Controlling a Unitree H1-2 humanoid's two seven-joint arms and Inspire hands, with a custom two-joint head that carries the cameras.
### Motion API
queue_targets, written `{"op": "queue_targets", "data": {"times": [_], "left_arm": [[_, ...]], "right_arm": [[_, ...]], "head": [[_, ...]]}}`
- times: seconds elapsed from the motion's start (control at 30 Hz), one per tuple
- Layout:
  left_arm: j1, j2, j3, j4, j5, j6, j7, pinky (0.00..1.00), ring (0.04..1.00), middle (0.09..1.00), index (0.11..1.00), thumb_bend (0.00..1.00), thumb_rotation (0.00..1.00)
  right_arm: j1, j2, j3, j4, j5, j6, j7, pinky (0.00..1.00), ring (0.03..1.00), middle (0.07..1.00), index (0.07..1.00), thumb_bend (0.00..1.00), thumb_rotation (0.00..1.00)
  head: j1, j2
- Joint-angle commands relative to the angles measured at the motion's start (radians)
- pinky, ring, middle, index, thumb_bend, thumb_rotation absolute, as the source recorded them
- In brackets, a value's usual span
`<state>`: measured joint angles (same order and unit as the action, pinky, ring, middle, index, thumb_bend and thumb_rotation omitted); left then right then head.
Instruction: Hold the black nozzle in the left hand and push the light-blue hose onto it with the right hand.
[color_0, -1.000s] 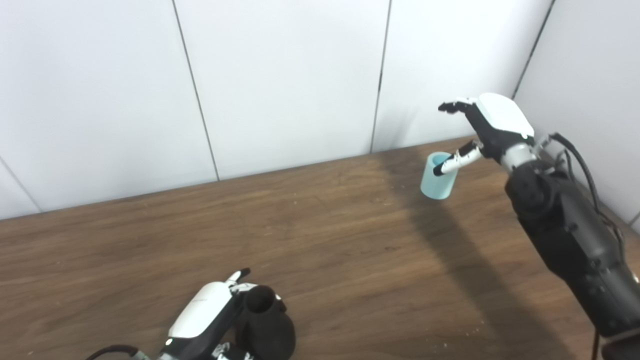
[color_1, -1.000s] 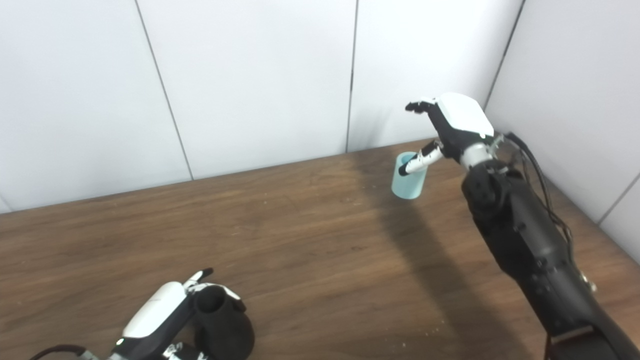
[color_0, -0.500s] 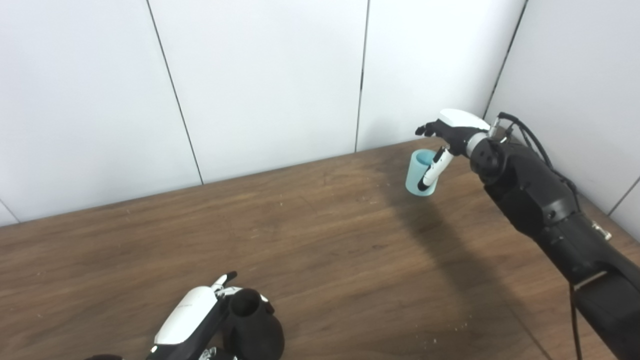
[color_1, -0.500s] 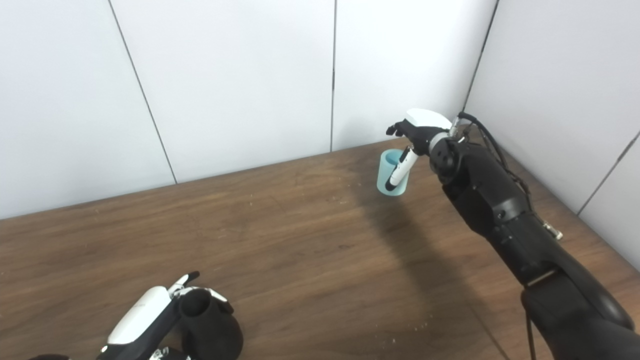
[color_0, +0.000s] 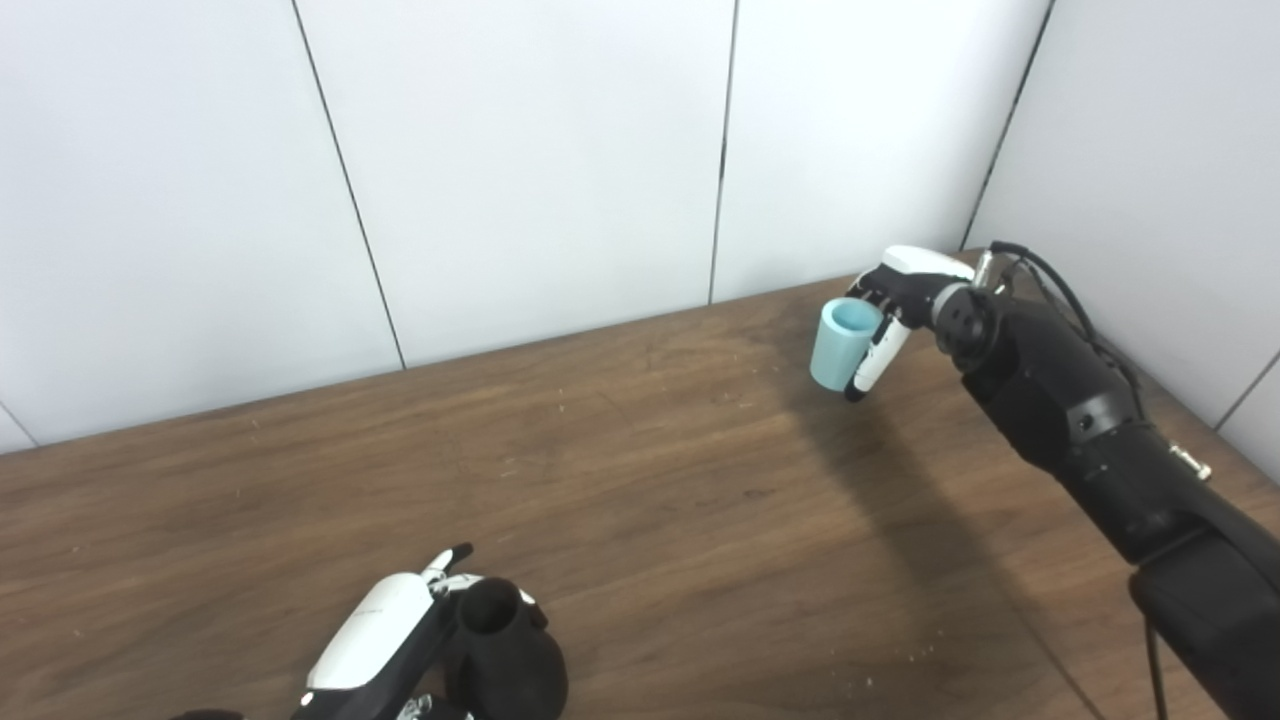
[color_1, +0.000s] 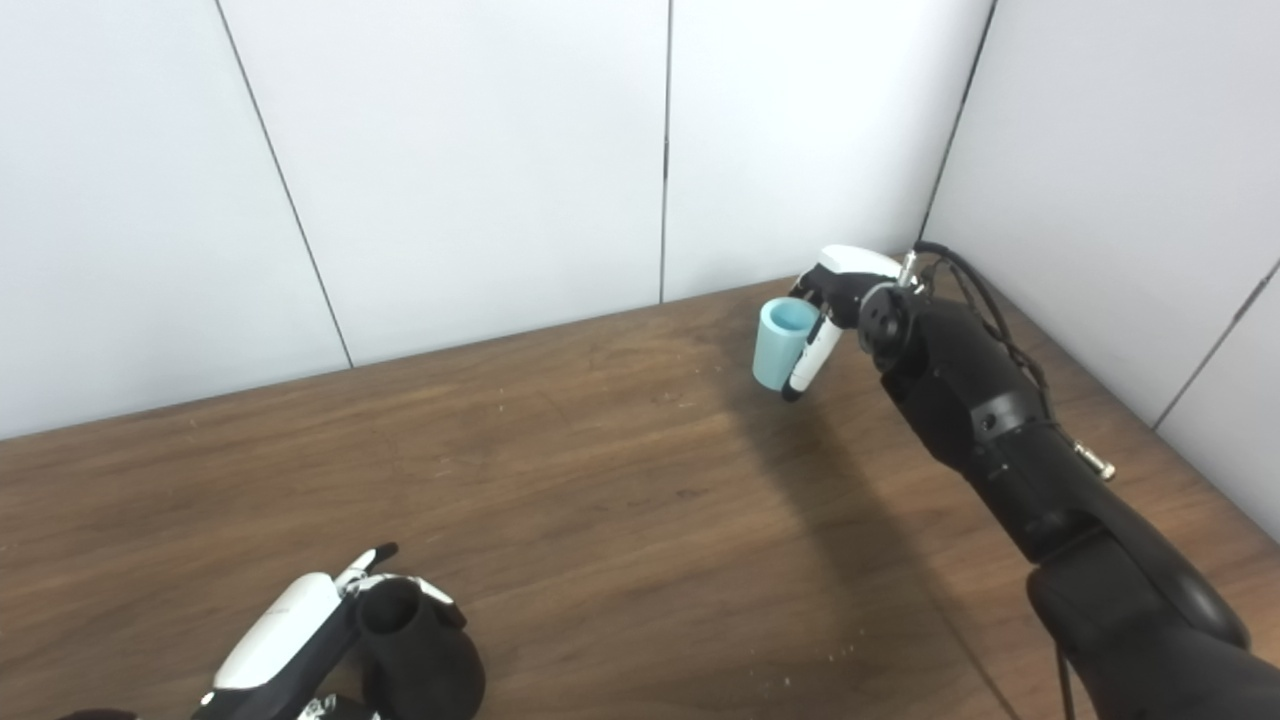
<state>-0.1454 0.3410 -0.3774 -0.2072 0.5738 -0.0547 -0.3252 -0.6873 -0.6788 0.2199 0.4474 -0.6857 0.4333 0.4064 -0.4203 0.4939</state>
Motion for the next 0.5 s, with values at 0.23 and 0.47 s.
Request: {"op": "queue_targets", "data": {"times": [0.23,0.47], "left_arm": [[0.019,0.026,-0.018,0.025,0.035,0.052,-0.054,1.0,0.723,0.495,0.478,0.52,0.0],[0.024,0.028,-0.025,0.024,0.037,0.059,-0.063,1.0,0.723,0.498,0.474,0.52,0.0]], "right_arm": [[-0.063,-0.024,0.017,0.006,-0.009,-0.05,-0.082,0.67,0.731,0.738,0.755,0.9,0.09],[-0.074,-0.025,0.029,0.024,-0.005,-0.091,-0.121,0.66,0.72,0.718,0.734,0.89,0.08]], "head": [[0.01,0.006],[0.012,0.01]]}}
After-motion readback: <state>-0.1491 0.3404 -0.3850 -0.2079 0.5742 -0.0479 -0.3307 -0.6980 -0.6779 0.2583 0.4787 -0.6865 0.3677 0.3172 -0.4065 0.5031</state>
